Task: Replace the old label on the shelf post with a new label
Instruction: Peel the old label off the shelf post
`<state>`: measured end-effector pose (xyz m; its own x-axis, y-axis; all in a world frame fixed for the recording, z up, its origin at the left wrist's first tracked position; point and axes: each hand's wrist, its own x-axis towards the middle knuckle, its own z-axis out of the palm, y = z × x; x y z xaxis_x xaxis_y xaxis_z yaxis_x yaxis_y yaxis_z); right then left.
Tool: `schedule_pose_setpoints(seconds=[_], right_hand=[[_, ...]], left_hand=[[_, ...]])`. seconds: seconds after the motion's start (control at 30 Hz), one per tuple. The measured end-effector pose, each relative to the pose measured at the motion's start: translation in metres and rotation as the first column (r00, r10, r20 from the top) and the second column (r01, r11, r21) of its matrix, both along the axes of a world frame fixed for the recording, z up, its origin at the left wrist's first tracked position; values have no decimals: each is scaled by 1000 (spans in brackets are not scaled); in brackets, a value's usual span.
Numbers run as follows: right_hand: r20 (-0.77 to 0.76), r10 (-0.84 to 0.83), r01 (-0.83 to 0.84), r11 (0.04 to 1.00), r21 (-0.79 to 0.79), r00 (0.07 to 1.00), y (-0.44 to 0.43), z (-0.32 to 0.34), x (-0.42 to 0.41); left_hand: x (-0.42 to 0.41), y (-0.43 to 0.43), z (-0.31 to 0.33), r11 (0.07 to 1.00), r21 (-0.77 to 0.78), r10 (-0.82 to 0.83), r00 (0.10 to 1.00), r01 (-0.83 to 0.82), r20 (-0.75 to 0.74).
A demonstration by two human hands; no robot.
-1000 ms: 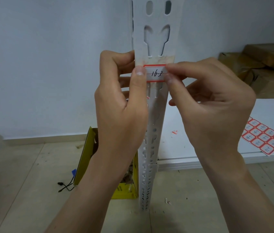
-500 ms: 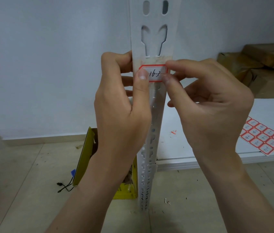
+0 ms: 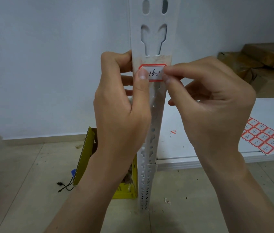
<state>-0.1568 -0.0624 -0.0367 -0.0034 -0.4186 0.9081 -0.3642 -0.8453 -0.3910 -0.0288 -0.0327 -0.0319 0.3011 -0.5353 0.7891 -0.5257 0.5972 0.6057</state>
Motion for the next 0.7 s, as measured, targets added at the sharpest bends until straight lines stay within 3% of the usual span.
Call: schedule_pose_setpoints(seconds=[0.7], right_hand=[[7,-8,8,1000,-13,1000,0,-2,1]], left_hand=[[1,-3,1,1000,-30,-2,1000,2,-10]])
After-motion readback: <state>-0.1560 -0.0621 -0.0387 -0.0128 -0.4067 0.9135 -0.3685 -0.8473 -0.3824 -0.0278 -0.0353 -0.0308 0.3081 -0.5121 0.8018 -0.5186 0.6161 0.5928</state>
